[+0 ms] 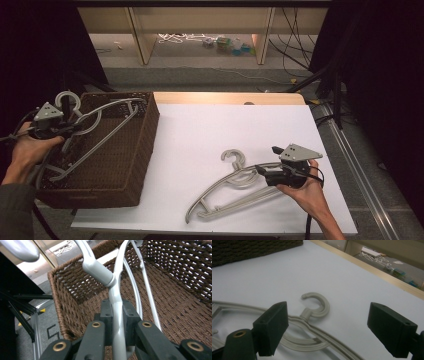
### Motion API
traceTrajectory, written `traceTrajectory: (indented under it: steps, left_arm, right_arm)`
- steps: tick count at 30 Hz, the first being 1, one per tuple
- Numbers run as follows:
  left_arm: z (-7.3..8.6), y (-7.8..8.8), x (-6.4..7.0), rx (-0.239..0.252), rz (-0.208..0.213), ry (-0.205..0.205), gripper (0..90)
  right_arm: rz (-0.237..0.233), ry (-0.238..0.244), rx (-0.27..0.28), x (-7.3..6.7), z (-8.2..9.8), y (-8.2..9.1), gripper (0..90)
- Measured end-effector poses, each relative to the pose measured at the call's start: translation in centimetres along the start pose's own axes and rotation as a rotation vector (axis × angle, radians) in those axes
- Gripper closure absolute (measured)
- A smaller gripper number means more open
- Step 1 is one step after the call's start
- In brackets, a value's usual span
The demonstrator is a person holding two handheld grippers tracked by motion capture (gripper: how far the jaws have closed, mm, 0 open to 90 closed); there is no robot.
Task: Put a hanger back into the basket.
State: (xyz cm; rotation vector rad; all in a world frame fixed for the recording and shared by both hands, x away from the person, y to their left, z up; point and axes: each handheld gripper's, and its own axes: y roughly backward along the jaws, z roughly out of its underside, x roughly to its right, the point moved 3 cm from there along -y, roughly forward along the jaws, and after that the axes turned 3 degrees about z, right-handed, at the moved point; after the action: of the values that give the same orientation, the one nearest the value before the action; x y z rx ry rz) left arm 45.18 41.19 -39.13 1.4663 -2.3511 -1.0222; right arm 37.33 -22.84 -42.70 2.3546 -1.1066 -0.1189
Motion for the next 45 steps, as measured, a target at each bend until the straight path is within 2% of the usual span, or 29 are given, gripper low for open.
traceTrajectory:
  steps: [6,12,13,14,20,22,24,25,26,27,28,29,31,32,33,34,36,38,39,42,43,45]
  left_arm:
    - [0.5,-1.3,0.7,-0.036,0.008,-0.004,81.3]
    - [1.4,-3.0,1.5,-0.087,0.014,0.046,80.9]
    - [1.7,-3.3,1.5,-0.081,0.014,0.066,80.7]
    - [2.1,-3.6,1.5,-0.104,0.005,0.087,80.6]
    - [2.7,-4.2,1.5,-0.126,-0.002,0.115,80.4]
    - [2.8,-4.3,1.5,-0.138,-0.016,0.131,79.5]
    - [3.0,-4.5,1.5,-0.148,-0.026,0.139,77.0]
    - [3.2,-4.5,1.5,-0.145,-0.031,0.154,74.8]
    - [3.3,-4.4,1.3,-0.138,-0.041,0.194,73.2]
    - [3.3,-4.4,1.3,-0.138,-0.041,0.194,69.6]
    - [3.4,-4.2,1.1,-0.128,-0.04,0.24,64.6]
    - [3.5,-4.1,1.0,-0.117,-0.05,0.266,61.6]
    - [3.5,-3.8,0.7,-0.099,-0.069,0.281,55.6]
    - [3.4,-3.5,0.6,-0.083,-0.07,0.304,50.8]
    - [3.2,-3.2,0.6,-0.057,-0.084,0.333,50.8]
    - [2.8,-2.9,0.7,-0.015,-0.094,0.362,47.0]
    - [2.3,-2.2,1.0,0.037,-0.086,0.38,42.6]
    - [1.8,-1.5,1.3,0.054,-0.091,0.372,35.7]
    - [1.4,-1.1,1.6,0.072,-0.087,0.366,35.7]
    - [0.2,0.3,2.6,0.152,-0.076,0.4,30.6]
    - [-0.1,0.5,2.9,0.164,-0.077,0.404,28.4]
    - [-0.7,1.3,3.7,0.192,-0.081,0.395,24.3]
  right_arm:
    - [0.004,0.0,0.006,0.0,0.0,-0.1,17.9]
    - [0.001,0.001,0.006,-0.1,0.0,-0.1,17.9]
    - [0.003,0.001,0.006,0.0,0.0,-0.1,17.9]
    - [-0.001,0.002,0.0,0.0,0.0,-0.1,18.0]
    - [-0.004,0.004,-0.003,-0.1,0.0,-0.1,17.9]
    - [-0.004,0.008,-0.003,-0.1,0.0,-0.2,17.9]
    - [-0.004,0.004,-0.004,-0.1,0.1,-0.2,17.9]
    - [-0.005,0.005,-0.004,-0.1,0.1,-0.2,18.0]
    - [-0.005,0.004,-0.005,-0.2,0.1,-0.2,17.9]
    - [-0.005,0.004,-0.005,-0.2,0.1,-0.2,17.9]
    - [-0.005,0.005,-0.005,-0.2,0.1,-0.2,18.0]
    - [-0.005,0.005,-0.004,-0.2,0.1,-0.2,17.9]
    - [-0.005,0.004,-0.004,-0.1,0.1,-0.2,17.9]
    - [-0.004,0.005,-0.006,-0.2,0.1,-0.2,17.9]
    - [-0.004,0.005,-0.006,-0.2,0.1,-0.2,17.9]
    - [-0.006,0.006,-0.007,-0.2,0.1,-0.2,17.9]
    - [-0.004,0.007,-0.004,-0.1,0.1,-0.2,18.0]
    - [-0.002,0.007,-0.002,-0.1,0.1,-0.2,17.9]
    - [-0.002,0.007,-0.002,-0.1,0.1,-0.2,17.9]
    - [-0.003,0.006,-0.001,-0.1,0.1,-0.2,17.9]
    - [0.001,0.006,0.001,-0.1,0.1,-0.2,17.9]
    - [0.001,0.008,0.0,-0.1,0.1,-0.2,17.9]
